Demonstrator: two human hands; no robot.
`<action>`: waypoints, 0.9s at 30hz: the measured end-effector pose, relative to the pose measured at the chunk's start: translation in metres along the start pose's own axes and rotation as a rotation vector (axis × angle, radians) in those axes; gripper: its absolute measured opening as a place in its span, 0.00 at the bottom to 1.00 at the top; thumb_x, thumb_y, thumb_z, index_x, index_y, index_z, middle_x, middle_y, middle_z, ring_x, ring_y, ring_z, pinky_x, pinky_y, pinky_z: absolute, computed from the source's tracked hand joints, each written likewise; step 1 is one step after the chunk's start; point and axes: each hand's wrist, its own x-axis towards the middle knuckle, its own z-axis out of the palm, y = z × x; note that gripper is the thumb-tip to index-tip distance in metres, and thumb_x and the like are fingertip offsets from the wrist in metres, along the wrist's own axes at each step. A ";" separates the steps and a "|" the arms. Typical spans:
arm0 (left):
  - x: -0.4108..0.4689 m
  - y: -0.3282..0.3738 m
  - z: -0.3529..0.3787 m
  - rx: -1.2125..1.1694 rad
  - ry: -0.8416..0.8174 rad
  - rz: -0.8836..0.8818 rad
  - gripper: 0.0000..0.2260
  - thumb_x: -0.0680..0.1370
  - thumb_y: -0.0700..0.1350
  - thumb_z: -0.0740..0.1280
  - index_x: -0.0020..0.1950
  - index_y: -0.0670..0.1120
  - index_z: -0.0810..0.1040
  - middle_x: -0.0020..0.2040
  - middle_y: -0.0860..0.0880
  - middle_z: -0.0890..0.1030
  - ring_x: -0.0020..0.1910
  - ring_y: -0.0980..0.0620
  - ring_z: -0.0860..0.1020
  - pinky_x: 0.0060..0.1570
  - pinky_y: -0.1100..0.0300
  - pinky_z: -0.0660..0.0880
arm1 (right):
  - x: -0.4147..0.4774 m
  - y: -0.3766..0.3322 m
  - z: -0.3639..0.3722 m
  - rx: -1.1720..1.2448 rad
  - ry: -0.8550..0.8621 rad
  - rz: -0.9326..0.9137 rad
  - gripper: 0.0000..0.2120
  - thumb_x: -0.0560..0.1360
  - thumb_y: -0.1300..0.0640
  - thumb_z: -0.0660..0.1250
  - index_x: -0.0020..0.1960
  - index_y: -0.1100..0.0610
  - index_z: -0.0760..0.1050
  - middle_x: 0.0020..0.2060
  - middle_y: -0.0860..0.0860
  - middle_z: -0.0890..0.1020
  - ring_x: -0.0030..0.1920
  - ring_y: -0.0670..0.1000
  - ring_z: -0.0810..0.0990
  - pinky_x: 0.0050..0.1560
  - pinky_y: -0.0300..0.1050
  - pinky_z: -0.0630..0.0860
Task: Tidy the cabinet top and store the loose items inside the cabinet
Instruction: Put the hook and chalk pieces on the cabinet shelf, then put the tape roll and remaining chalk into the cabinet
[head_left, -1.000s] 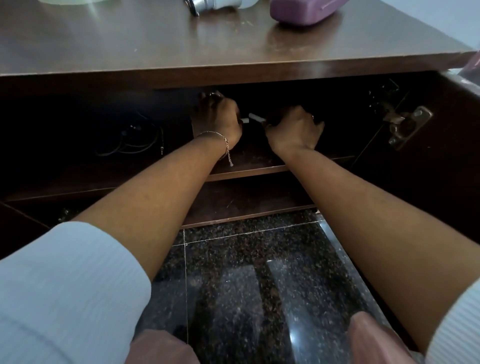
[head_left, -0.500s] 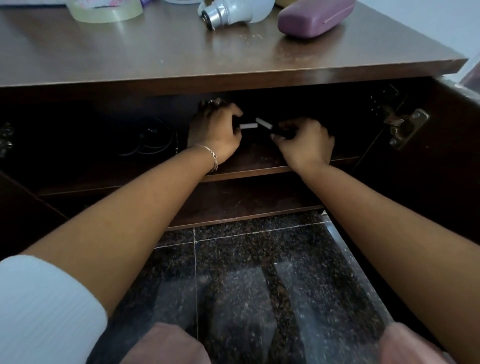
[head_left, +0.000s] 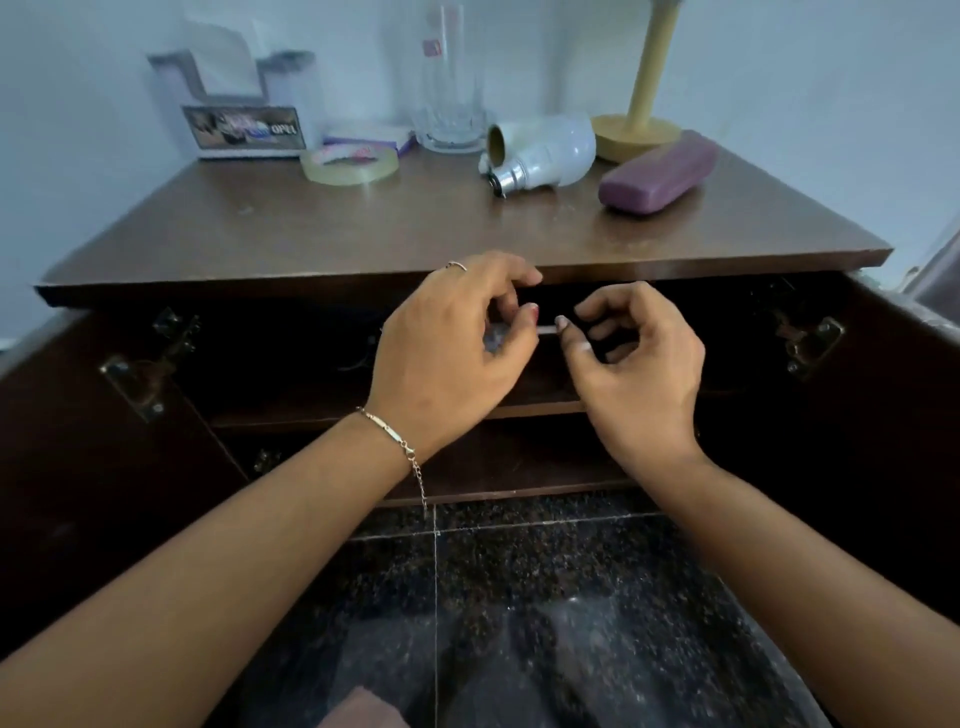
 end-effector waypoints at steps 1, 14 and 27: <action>0.005 0.003 -0.010 -0.009 0.033 -0.001 0.09 0.74 0.47 0.66 0.54 0.51 0.78 0.36 0.56 0.76 0.34 0.59 0.71 0.40 0.58 0.74 | 0.005 -0.009 0.000 0.013 0.023 -0.023 0.07 0.70 0.56 0.73 0.44 0.51 0.75 0.40 0.44 0.79 0.39 0.45 0.78 0.37 0.40 0.74; 0.087 -0.067 -0.055 0.140 -0.246 -0.451 0.14 0.74 0.50 0.69 0.59 0.49 0.76 0.54 0.52 0.81 0.54 0.53 0.77 0.57 0.61 0.71 | 0.083 -0.057 0.027 -0.153 -0.226 -0.010 0.06 0.71 0.53 0.70 0.48 0.48 0.77 0.43 0.42 0.80 0.46 0.45 0.78 0.48 0.47 0.76; 0.116 -0.107 -0.056 0.279 -0.360 -0.383 0.09 0.78 0.47 0.63 0.57 0.51 0.78 0.55 0.50 0.79 0.53 0.52 0.77 0.49 0.64 0.68 | 0.146 -0.079 0.112 -1.156 -0.556 -0.527 0.23 0.80 0.48 0.49 0.60 0.59 0.76 0.58 0.58 0.79 0.65 0.59 0.68 0.71 0.59 0.49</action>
